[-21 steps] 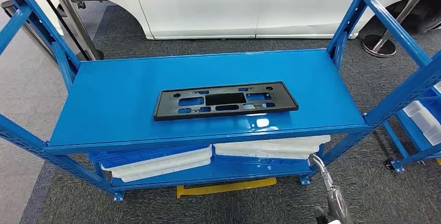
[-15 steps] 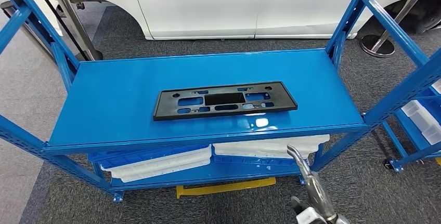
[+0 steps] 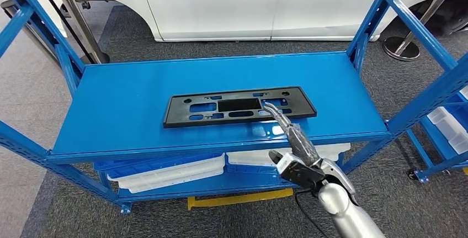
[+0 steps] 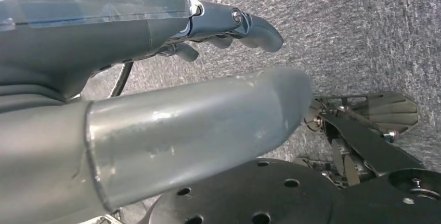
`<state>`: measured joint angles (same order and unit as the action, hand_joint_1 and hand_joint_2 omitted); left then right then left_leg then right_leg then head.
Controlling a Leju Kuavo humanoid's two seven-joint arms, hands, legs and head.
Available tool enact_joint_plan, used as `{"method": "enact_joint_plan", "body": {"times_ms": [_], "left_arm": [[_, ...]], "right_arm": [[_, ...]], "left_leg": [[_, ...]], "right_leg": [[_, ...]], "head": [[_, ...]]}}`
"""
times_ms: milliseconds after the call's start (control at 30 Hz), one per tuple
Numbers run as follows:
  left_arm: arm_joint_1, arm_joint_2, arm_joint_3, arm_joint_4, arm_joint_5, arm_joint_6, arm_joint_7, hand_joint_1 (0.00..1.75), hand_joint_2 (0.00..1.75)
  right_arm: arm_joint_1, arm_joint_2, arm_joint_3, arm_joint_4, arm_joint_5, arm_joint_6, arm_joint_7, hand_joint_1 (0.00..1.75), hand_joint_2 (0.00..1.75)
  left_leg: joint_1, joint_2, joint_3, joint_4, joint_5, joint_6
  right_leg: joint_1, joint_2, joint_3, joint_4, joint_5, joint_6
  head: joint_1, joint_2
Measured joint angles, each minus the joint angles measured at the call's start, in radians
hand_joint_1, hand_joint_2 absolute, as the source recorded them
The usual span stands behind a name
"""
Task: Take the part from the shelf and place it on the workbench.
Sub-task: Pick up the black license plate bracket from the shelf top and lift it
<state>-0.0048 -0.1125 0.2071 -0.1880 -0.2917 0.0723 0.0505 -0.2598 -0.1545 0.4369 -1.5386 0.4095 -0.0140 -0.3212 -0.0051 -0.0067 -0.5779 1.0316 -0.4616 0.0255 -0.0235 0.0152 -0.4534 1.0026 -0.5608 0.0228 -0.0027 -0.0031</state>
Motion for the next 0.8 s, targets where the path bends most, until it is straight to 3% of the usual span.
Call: {"method": "enact_joint_plan", "body": {"times_ms": [267,800], "left_arm": [[0.001,0.003,0.000,0.000,0.001,0.001,0.012,0.00,0.00],[-0.001,0.005,-0.004,0.000,-0.041,-0.010,0.021,0.00,0.00]], "right_arm": [[-0.154,0.002,0.074,0.073,0.015,0.012,0.087,0.00,1.75],[-0.297,0.091,0.244,0.348,0.406,-0.172,0.261,0.00,1.75]], "left_leg": [[0.000,-0.002,0.000,0.000,0.001,0.000],[0.000,-0.002,-0.001,0.000,0.001,0.000]], "right_leg": [[0.000,-0.002,0.000,0.000,0.000,0.000],[0.000,-0.002,-0.001,0.000,0.000,0.000]], "head": [[0.000,0.000],[0.000,0.000]]}}
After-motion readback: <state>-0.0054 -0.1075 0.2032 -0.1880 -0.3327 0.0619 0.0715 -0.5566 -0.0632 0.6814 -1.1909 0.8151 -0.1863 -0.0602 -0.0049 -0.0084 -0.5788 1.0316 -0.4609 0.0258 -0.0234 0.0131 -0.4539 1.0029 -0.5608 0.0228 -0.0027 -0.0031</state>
